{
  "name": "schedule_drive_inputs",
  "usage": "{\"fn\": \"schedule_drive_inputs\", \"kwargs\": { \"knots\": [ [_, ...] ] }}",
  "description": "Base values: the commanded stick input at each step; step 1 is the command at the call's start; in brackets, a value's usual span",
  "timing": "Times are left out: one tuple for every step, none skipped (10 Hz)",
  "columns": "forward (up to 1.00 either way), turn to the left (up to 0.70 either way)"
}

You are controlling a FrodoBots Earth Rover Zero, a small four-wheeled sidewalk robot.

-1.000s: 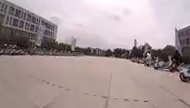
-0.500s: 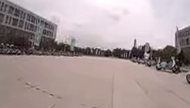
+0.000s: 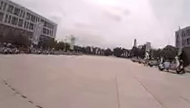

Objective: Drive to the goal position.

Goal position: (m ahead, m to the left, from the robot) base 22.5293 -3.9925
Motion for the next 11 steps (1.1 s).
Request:
{"fn": "schedule_drive_inputs", "kwargs": {
  "knots": [
    [0.7, 0.01],
    [0.7, 0.01],
    [0.7, 0.01],
    [0.7, 0.01],
    [0.7, 0.01],
    [0.7, 0.01],
    [0.7, 0.01],
    [0.7, 0.01],
    [0.7, 0.01],
    [0.7, 0.0],
    [0.7, 0.0]
  ]
}}
